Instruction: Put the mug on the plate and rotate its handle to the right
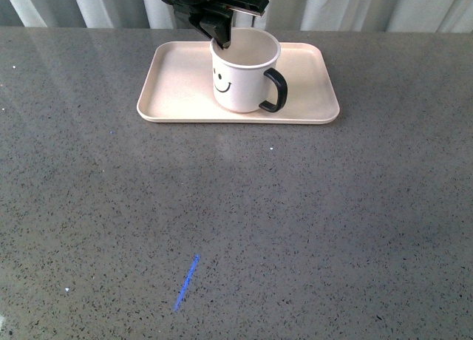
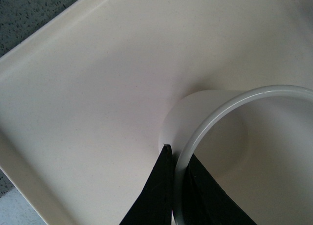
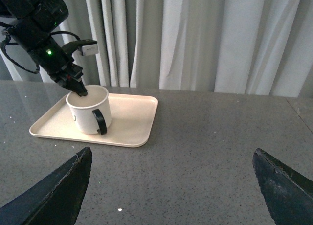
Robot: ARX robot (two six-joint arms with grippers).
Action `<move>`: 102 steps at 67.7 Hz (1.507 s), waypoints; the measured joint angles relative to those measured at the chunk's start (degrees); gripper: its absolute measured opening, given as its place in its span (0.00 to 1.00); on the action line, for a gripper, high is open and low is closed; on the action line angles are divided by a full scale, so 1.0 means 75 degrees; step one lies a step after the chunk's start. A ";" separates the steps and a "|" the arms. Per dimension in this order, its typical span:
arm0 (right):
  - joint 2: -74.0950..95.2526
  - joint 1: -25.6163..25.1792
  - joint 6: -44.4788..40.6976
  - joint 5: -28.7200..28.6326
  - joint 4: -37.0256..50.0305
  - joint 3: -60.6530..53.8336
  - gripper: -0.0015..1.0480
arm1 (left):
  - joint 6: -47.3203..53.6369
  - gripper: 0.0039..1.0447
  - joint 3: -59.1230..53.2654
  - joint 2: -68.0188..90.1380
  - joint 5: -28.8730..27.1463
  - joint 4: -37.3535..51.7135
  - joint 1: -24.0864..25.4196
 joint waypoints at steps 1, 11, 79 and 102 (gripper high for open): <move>0.0000 0.0000 0.0000 0.0000 0.0000 0.0000 0.91 | 0.0000 0.02 0.0000 0.0000 0.0000 0.0000 0.0000; 0.0000 0.0000 0.0003 0.0000 0.0000 0.0000 0.91 | 0.0050 0.02 0.0189 0.0012 0.0003 -0.0041 -0.0029; 0.0000 0.0000 0.0000 0.0000 0.0000 0.0000 0.91 | 0.0163 0.02 0.0219 0.0236 -0.0044 -0.0137 -0.0035; 0.0000 0.0000 0.0000 0.0000 0.0000 0.0000 0.91 | 0.0227 0.36 0.0224 0.0286 -0.0032 -0.0128 -0.0035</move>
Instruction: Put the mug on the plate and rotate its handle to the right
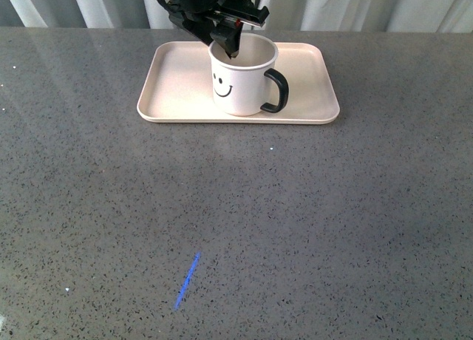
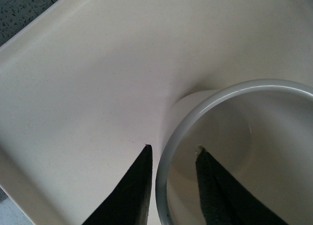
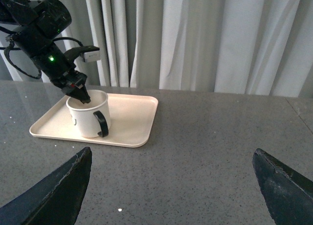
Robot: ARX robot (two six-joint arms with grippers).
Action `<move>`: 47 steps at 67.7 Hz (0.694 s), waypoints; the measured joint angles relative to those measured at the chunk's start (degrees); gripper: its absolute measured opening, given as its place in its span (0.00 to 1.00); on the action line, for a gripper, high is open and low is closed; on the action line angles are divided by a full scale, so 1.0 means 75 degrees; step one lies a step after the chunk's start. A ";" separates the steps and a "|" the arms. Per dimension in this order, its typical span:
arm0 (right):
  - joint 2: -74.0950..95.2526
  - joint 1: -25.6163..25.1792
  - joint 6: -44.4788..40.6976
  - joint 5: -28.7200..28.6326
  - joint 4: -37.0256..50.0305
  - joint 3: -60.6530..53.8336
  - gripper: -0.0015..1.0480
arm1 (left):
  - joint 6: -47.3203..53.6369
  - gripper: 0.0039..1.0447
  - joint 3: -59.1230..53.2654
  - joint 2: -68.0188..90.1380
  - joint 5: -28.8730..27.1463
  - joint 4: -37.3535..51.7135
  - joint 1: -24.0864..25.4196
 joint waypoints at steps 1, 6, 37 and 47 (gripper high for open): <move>0.0000 0.0000 0.0000 0.0000 0.0000 0.0000 0.91 | 0.0006 0.40 0.0000 0.0000 0.0000 0.0012 0.0000; 0.0000 0.0000 0.0000 0.0000 0.0000 0.0000 0.91 | 0.0041 0.56 0.0000 0.0000 0.0009 0.0064 0.0003; 0.0000 0.0000 0.0003 0.0000 0.0000 0.0000 0.91 | 0.0172 0.93 -0.0979 -0.0994 0.0102 0.1408 0.0356; 0.0000 0.0000 0.0000 0.0003 0.0000 0.0000 0.91 | -0.0087 0.91 -0.3902 -0.3337 0.0262 0.3529 0.0731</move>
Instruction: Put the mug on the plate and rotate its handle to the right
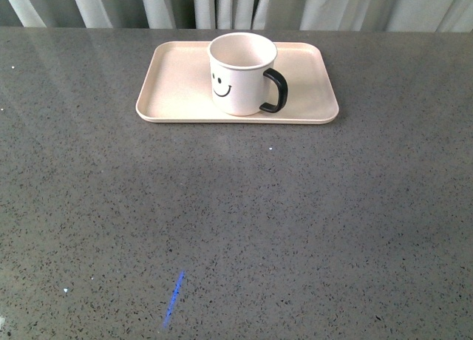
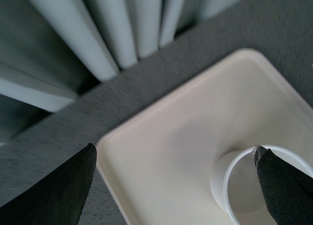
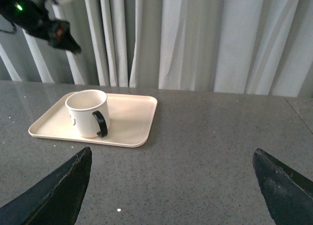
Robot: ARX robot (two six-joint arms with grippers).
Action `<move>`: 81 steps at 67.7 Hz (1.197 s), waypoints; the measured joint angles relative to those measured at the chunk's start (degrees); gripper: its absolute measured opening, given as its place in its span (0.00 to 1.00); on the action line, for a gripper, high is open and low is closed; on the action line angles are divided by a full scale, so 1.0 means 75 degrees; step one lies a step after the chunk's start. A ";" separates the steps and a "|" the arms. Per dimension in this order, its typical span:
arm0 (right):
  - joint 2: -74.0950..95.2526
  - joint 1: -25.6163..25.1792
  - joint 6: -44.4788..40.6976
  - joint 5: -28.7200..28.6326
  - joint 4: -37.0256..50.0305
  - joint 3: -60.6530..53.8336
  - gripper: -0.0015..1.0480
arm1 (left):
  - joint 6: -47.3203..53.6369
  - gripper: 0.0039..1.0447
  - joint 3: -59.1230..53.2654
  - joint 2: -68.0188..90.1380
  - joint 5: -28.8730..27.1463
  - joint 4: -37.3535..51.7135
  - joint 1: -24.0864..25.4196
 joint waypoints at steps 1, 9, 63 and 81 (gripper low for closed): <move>0.0000 0.0000 0.0000 -0.0003 0.0000 0.0000 0.91 | -0.0047 0.91 -0.0411 -0.0344 0.0026 0.0289 0.0047; 0.0000 0.0000 0.0000 -0.0003 0.0000 0.0000 0.91 | -0.0434 0.91 -0.2468 -0.1982 0.0184 0.1687 0.0248; 0.0000 0.0000 0.0000 -0.0003 0.0000 0.0000 0.91 | -0.2177 0.01 -1.5142 -0.8102 -0.2448 1.2287 0.1349; 0.0000 0.0000 0.0000 -0.0003 0.0000 0.0000 0.91 | -0.2177 0.01 -1.6422 -0.9457 -0.1845 1.2208 0.1789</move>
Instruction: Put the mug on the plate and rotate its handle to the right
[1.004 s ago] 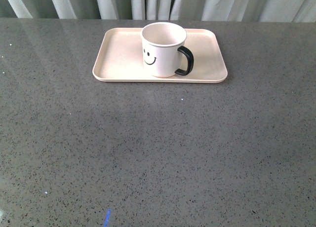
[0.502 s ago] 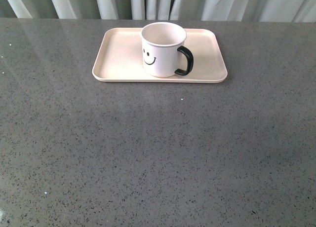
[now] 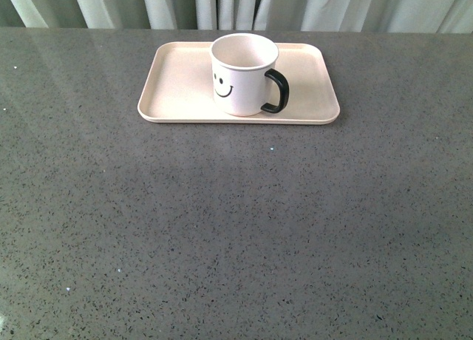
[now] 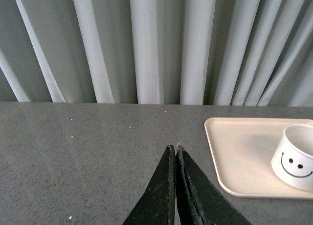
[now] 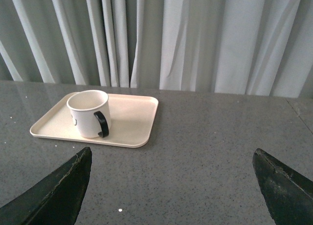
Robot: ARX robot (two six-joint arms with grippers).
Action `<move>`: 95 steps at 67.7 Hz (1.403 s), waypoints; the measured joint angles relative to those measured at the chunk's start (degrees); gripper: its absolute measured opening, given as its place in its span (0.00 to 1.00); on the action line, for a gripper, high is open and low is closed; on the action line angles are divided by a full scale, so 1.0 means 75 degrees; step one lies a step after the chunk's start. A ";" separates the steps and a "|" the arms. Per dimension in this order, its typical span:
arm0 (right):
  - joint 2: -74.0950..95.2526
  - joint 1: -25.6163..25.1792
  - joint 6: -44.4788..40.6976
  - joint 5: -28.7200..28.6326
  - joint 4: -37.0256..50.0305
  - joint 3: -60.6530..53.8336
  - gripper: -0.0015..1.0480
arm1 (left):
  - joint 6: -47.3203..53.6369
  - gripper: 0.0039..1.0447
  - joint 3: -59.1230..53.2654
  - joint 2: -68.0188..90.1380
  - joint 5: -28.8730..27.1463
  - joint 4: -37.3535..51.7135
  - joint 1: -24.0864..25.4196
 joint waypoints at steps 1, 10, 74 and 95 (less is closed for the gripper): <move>0.0000 0.0000 0.0000 0.0003 0.0000 0.0000 0.91 | 0.0000 0.01 -0.0073 -0.0099 0.0015 -0.0026 0.0058; 0.0000 0.0000 0.0000 0.0000 0.0000 0.0000 0.91 | 0.0000 0.01 -0.0493 -0.0764 0.0023 -0.0286 0.0198; 0.0000 0.0000 0.0003 0.0000 0.0000 0.0000 0.91 | 0.0000 0.01 -0.1638 -0.5476 0.0044 -0.3730 0.0198; 0.0000 0.0000 0.0003 0.0000 0.0000 0.0000 0.91 | 0.0000 0.01 -0.1638 -0.6633 0.0044 -0.4846 0.0198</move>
